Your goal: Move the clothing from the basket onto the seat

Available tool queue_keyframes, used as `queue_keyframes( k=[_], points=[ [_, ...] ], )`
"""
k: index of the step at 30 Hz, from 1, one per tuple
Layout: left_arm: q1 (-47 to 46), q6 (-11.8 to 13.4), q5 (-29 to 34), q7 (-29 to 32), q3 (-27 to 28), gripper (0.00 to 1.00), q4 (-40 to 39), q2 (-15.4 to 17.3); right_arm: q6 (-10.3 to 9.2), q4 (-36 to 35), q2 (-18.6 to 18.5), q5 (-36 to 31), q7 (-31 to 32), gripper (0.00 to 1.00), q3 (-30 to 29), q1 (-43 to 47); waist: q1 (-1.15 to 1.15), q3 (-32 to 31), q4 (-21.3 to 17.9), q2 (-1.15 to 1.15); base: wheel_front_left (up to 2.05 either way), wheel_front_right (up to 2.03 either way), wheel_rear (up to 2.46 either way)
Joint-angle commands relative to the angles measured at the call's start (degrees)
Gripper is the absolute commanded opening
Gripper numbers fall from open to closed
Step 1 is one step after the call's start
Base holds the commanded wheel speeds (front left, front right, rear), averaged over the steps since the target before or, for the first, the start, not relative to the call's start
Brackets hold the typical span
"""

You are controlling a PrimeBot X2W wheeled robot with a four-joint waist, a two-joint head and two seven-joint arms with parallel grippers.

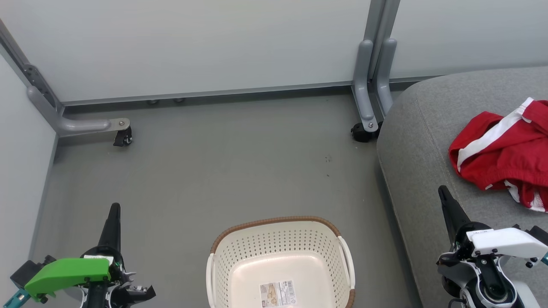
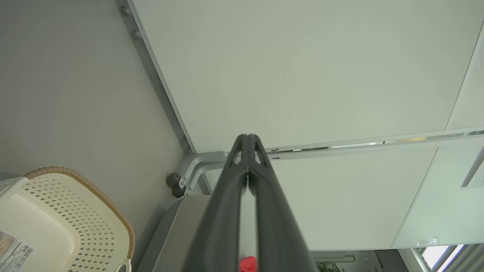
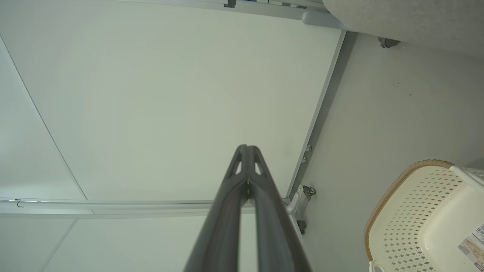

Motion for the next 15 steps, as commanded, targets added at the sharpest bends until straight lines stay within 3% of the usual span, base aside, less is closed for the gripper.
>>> queue_keyframes(
  k=[1,15],
  points=[
    [-1.3,-0.4,-1.2,0.3,0.4,0.00,0.0,0.0,0.04,0.2,-0.1,1.2,0.4,0.00,-0.3,-0.9,0.00,0.0,0.0,0.00,0.00,0.00,0.00],
    [-1.8,-0.8,-6.8,1.7,0.9,0.00,0.1,-0.3,0.04,1.5,0.0,6.4,1.4,0.00,-1.0,-1.7,0.00,-0.4,0.1,0.00,0.00,0.00,0.00]
  ],
)
